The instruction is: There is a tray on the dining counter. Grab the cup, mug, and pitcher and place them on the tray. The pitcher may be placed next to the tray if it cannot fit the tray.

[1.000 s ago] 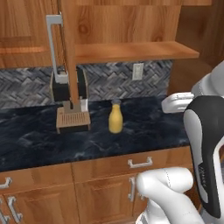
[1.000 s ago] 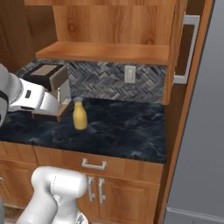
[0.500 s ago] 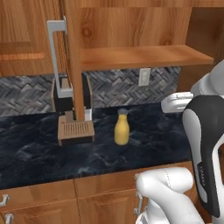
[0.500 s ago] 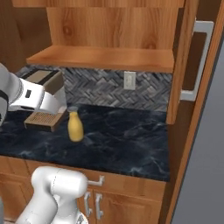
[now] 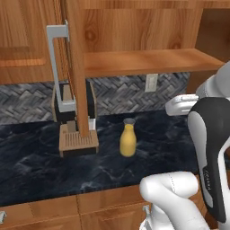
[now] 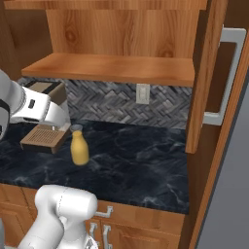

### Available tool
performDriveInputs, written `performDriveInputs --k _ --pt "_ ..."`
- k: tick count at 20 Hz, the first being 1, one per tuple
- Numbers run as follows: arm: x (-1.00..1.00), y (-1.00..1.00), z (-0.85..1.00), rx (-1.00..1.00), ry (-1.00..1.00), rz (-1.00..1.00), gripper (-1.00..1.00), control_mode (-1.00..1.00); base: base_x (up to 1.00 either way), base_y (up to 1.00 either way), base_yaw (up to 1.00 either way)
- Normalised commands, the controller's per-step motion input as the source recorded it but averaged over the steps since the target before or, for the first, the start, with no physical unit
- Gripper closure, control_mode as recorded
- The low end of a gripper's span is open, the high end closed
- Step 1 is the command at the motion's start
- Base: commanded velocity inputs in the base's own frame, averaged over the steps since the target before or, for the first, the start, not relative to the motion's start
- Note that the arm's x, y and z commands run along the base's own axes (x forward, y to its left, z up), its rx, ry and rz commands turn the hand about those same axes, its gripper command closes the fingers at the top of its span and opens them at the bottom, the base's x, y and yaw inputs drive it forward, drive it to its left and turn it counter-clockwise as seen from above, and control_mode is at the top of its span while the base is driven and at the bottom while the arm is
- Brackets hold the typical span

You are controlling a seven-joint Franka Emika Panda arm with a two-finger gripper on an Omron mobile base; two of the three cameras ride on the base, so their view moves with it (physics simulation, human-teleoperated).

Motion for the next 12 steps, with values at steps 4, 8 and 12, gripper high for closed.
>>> performDriveInputs --k 4,8,12 --pt "0.00 0.00 0.00 0.00 0.00 0.00 -1.00 1.00 0.33 0.07 0.00" --pt "0.00 0.00 0.00 0.00 0.00 0.00 -1.00 1.00 0.30 0.10 0.00" --pt "0.20 0.07 -0.09 0.00 0.04 0.00 -1.00 -1.00 0.18 0.06 0.00"
